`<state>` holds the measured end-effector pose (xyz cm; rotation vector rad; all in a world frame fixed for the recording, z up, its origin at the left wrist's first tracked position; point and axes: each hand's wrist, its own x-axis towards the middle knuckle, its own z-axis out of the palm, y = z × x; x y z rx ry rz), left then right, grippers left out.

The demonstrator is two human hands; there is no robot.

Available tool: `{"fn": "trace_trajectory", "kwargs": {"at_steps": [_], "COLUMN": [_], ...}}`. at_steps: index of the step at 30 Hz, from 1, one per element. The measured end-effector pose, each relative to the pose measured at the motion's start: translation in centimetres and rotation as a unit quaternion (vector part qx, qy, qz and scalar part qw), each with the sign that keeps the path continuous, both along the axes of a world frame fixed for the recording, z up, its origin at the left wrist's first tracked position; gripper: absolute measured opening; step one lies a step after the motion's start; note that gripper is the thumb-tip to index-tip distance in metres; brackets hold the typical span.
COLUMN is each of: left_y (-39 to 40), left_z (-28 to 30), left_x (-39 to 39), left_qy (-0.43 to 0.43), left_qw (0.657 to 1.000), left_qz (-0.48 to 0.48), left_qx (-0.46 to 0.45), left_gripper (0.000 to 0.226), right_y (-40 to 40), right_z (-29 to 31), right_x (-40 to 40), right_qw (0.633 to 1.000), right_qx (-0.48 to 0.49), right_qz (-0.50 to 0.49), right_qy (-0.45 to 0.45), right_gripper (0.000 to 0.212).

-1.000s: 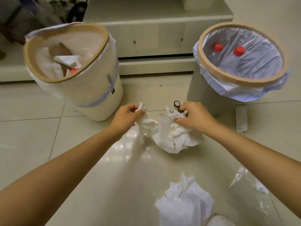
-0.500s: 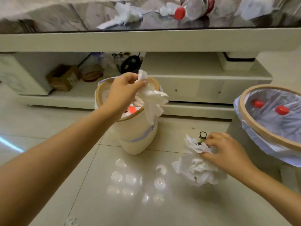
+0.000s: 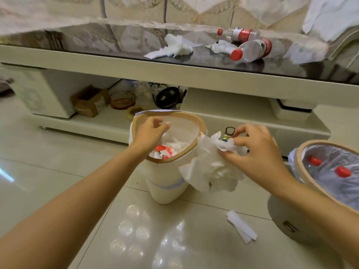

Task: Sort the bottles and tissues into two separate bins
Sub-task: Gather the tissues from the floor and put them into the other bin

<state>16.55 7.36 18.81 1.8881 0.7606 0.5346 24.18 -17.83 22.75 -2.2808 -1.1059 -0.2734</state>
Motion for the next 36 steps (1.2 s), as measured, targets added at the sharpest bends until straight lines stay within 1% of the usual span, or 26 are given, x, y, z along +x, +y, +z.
{"fn": "trace_trajectory", "kwargs": {"at_steps": [2,4,7,8,11,15,17,19,20,22,24,26,27,31,32,33,36], "left_y": [0.6,0.9,1.7,1.9,2.5,3.5,4.0,4.5,4.5,4.5,4.6,4.7,4.7,4.4,4.3,4.1,3.3], "left_z": [0.0,0.4,1.0,1.1,1.2,0.3,-0.5,-1.3,-1.6,-2.0,-2.2,-2.5,-2.6,-3.0,-3.1,-3.0,-2.4], "left_x": [-0.2,-0.5,-1.0,-1.2,-1.5,-1.6,-1.6,-1.4,-1.3,-1.0,-0.5,-0.1,0.0,0.0,-0.1,-0.1,-0.2], "left_qy": [-0.028,-0.055,-0.088,-0.093,-0.096,-0.094,-0.086,-0.066,-0.054,-0.026,-0.007,0.010,0.020,0.066,0.079,0.088,0.094], "left_qw": [1.000,0.998,0.995,0.994,0.993,0.993,0.992,0.994,0.995,0.998,0.999,0.998,0.998,0.992,0.990,0.987,0.984], "left_qz": [0.001,0.023,0.039,0.040,0.051,0.056,0.062,0.070,0.069,0.062,0.051,0.045,0.044,0.042,0.039,0.037,0.027], "left_qx": [-0.011,-0.019,-0.035,-0.036,-0.044,-0.053,-0.062,-0.055,-0.045,-0.016,0.013,0.031,0.040,0.094,0.112,0.128,0.147], "left_gripper": [0.035,0.028,0.023,0.023,0.028,0.033,0.030,0.024,0.023,0.028,0.034,0.035,0.033,0.032,0.034,0.034,0.034], "right_y": [2.9,6.0,10.7,12.1,15.7,18.5,19.1,19.7,19.6,19.8,20.0,20.1,20.2,19.7,19.4,19.0,17.8], "right_z": [1.8,3.3,4.6,4.6,3.6,0.9,-0.9,-2.8,-3.4,-4.8,-5.7,-6.2,-6.4,-6.2,-5.9,-5.7,-5.4], "right_x": [0.3,0.9,1.6,1.8,2.7,3.6,3.8,3.9,3.8,3.7,3.7,3.7,3.8,4.2,4.3,4.4,4.6], "right_qw": [1.000,0.999,0.995,0.994,0.990,0.978,0.971,0.966,0.963,0.957,0.953,0.951,0.952,0.961,0.962,0.964,0.971], "right_qx": [0.026,0.049,0.080,0.085,0.076,0.080,0.064,0.015,-0.015,-0.055,-0.087,-0.115,-0.121,-0.127,-0.116,-0.102,-0.069], "right_qz": [-0.002,-0.007,-0.011,-0.011,-0.021,-0.045,-0.059,-0.062,-0.058,-0.047,-0.045,-0.045,-0.045,-0.021,-0.012,-0.005,0.020], "right_qy": [-0.003,-0.004,0.051,0.074,0.118,0.189,0.223,0.251,0.263,0.282,0.287,0.283,0.277,0.246,0.245,0.244,0.230], "right_gripper": [0.033,0.031,0.025,0.024,0.029,0.030,0.029,0.026,0.029,0.038,0.037,0.024,0.018,0.010,0.010,0.015,0.024]}}
